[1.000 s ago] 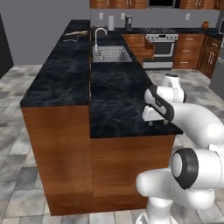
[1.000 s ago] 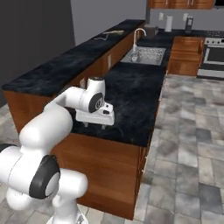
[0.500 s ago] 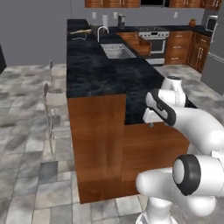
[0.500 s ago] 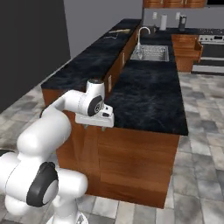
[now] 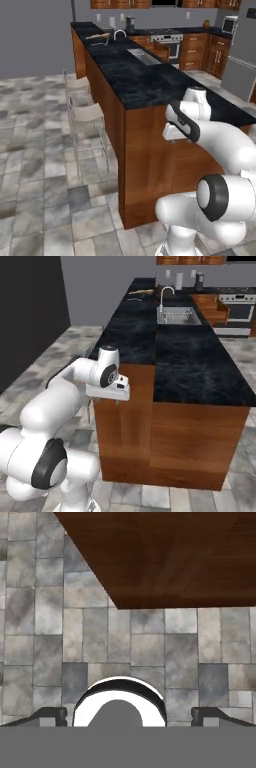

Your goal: Pick up the metallic utensils from the counter and place them in the open drawer. Make sure not to pick up any wooden utensils.

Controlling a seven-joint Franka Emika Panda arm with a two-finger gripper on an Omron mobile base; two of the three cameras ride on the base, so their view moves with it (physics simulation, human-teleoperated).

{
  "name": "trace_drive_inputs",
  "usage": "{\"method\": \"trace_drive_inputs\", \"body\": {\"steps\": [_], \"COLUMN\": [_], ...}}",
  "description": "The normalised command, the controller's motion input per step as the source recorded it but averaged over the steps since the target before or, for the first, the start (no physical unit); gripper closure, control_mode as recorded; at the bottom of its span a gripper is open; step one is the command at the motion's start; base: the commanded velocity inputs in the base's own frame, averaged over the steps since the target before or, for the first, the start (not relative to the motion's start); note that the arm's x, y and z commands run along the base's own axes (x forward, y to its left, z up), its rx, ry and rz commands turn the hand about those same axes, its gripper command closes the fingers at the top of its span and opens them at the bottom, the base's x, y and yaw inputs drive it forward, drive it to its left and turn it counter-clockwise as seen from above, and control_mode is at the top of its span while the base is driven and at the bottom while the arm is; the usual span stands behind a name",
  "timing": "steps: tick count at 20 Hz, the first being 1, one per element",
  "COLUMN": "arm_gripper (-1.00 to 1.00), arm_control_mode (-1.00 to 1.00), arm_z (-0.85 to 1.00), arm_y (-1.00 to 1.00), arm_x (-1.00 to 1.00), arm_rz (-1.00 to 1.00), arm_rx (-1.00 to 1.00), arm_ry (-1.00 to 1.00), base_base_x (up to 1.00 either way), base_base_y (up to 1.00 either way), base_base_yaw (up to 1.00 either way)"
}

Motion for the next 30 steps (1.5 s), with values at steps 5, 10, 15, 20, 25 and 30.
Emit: {"method": "trace_drive_inputs", "body": {"steps": [5, 10, 15, 20, 25, 30], "arm_gripper": [-1.00, -1.00, -1.00, -1.00, -1.00, -1.00], "arm_control_mode": [1.00, 1.00, 1.00, 1.00, 1.00, 1.00], "arm_z": [0.00, 0.00, 0.00, 0.00, 0.00, 0.00], "arm_y": [0.00, 0.00, 0.00, 0.00, 0.00, 0.00], "arm_x": [0.00, 0.00, 0.00, 0.00, 0.00, 0.00], "arm_rz": [0.00, 0.00, 0.00, 0.00, 0.00, 0.00], "arm_rx": [0.00, 0.00, 0.00, 0.00, 0.00, 0.00], "arm_ry": [0.00, 0.00, 0.00, 0.00, 0.00, 0.00], "base_base_x": [0.00, 0.08, 0.40, 0.79, 0.97, 0.82], "base_base_y": [1.00, 1.00, 1.00, 1.00, 1.00, 1.00], "base_base_yaw": [-0.33, -0.35, -0.36, -0.35, -0.31, -0.33]}}
